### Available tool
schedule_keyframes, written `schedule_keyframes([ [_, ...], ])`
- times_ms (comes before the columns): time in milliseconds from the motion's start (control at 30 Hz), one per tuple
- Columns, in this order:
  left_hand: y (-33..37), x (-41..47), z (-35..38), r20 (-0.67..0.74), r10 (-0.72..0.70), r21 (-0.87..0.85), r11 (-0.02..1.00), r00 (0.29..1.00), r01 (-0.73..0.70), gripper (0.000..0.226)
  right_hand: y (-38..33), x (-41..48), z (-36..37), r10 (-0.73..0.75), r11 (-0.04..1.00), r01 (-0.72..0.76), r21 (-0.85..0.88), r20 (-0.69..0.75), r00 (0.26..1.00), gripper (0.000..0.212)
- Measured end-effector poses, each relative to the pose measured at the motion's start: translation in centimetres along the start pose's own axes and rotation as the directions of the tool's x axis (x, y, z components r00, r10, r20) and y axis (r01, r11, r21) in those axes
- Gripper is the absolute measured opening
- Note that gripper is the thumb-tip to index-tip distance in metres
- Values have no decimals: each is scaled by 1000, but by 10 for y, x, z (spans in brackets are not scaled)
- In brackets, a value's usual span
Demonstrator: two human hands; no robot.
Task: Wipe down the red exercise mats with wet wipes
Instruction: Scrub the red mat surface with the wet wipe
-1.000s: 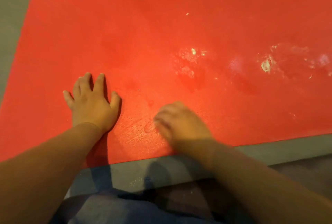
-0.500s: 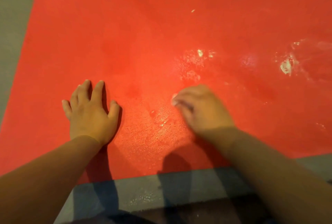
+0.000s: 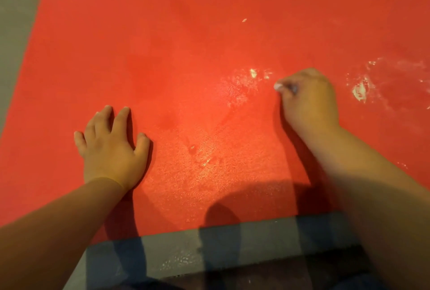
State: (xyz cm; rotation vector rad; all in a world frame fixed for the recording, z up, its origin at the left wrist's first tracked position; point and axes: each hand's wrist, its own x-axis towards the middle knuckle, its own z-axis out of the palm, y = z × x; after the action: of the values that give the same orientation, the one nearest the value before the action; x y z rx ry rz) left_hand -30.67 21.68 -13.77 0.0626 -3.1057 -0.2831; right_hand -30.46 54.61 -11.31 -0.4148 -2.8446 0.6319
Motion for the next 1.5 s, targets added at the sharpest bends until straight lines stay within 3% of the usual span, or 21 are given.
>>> schedule_keyframes([
  [67,2,1,-1,5,2,0,1000,1000,-2,68,-15,0,13,81,997,-81,-17,-27,996,19],
  [133,2,0,-1,6,-1,4,1000,1000,1,68,-52,-29,31,-76,997,73,36,80,994,19],
  [200,1,0,-1,7,-6,0,1000,1000,6,68,-74,-63,37,-325,942,303,143,167,931,17],
  [267,0,0,0,7,-1,-6,1000,1000,1,68,-63,-61,28,-444,892,410,188,210,871,17],
  [333,-1,0,1,2,3,-8,1000,1000,-3,68,-37,-30,15,-321,945,305,115,166,932,17],
  [400,-1,1,2,-1,0,-6,1000,1000,0,68,-11,5,5,-40,999,40,27,11,999,17],
  [467,0,2,1,-2,0,-5,1000,1000,0,68,-10,18,10,177,984,-176,35,-59,982,20],
  [500,1,1,1,-2,1,-3,1000,1000,-1,68,-24,12,18,179,983,-177,51,-33,983,22],
  [567,0,1,1,-1,1,-1,1000,1000,-1,69,-65,-19,39,-27,996,19,84,97,995,25],
  [633,0,1,0,-2,0,-5,1000,1000,0,70,-90,-53,48,-327,943,305,131,198,924,25],
  [700,-1,1,1,-3,5,-9,1000,1000,-5,70,-76,-49,38,-414,909,388,151,247,876,22],
  [800,-1,1,1,-10,3,-11,1000,1000,-3,69,-28,4,19,-155,988,154,25,84,984,19],
  [867,-1,1,1,-9,6,-7,1000,1000,-6,68,-9,34,14,91,996,-91,-2,-59,994,20],
  [900,0,2,1,-8,5,-4,1000,1000,-5,68,-14,38,19,130,991,-130,1,-80,988,21],
  [1000,-1,1,2,-11,-1,2,1000,1000,1,68,-60,14,44,-94,995,93,26,52,994,20],
  [1067,-2,1,3,-8,4,4,1000,1000,-4,68,-76,-14,48,-326,944,312,105,155,933,18],
  [1133,-2,1,3,-8,6,1,1000,1000,-6,68,-61,-8,38,-400,916,391,85,210,892,20],
  [1233,-1,1,3,-5,0,8,1000,1000,0,67,-15,41,21,-97,993,99,-57,32,995,28],
  [1300,0,2,2,-1,3,4,1000,1000,-3,67,-6,58,19,95,995,-97,-26,-79,992,27],
  [1400,1,2,1,-4,1,-3,1000,1000,-1,68,-47,28,39,-87,996,87,20,27,996,25],
  [1500,0,2,1,-8,1,-2,1000,1000,-1,69,-66,-15,40,-347,937,334,106,146,927,21],
])
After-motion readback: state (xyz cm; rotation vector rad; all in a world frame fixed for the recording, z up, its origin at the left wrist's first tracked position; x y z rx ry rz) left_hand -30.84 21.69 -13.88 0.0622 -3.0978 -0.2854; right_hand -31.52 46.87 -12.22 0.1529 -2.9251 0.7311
